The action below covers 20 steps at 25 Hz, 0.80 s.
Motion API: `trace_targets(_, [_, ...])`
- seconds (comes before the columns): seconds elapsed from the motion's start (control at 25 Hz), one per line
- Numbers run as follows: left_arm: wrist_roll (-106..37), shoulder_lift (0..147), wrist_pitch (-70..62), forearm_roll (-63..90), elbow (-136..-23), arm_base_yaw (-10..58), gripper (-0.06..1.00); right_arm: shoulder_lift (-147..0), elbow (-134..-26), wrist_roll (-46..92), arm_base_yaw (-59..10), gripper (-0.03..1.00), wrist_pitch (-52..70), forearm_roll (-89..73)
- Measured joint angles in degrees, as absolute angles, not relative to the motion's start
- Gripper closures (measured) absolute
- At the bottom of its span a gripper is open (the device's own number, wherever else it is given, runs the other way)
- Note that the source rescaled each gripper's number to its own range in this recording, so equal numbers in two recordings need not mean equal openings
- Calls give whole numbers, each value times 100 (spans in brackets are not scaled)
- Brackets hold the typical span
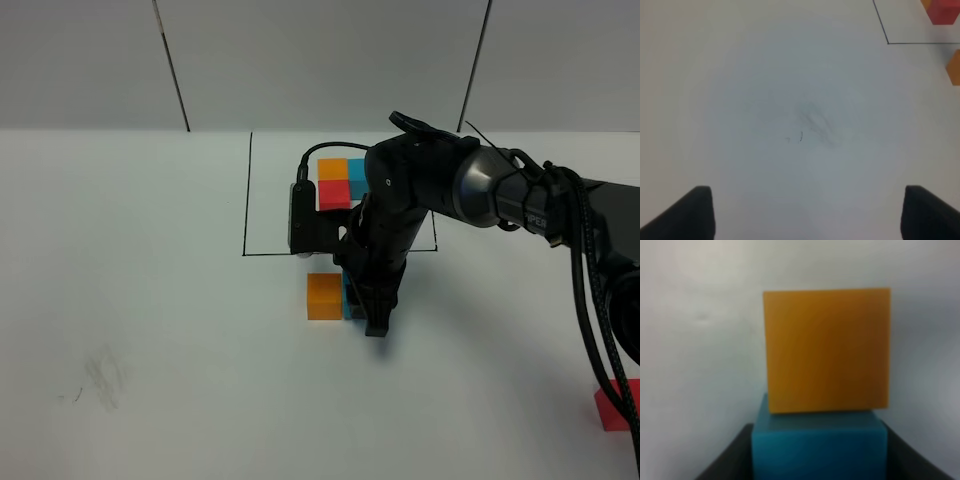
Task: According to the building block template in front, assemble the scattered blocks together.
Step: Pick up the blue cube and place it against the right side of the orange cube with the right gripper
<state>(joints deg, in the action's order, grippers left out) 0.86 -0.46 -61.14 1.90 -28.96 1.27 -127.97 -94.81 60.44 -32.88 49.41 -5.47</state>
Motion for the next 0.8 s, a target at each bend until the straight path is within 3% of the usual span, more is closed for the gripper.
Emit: trace_targets(0.8, [86, -46, -6114, 190, -2896, 127, 29, -12952, -9488, 6587, -3288, 73, 4752, -437])
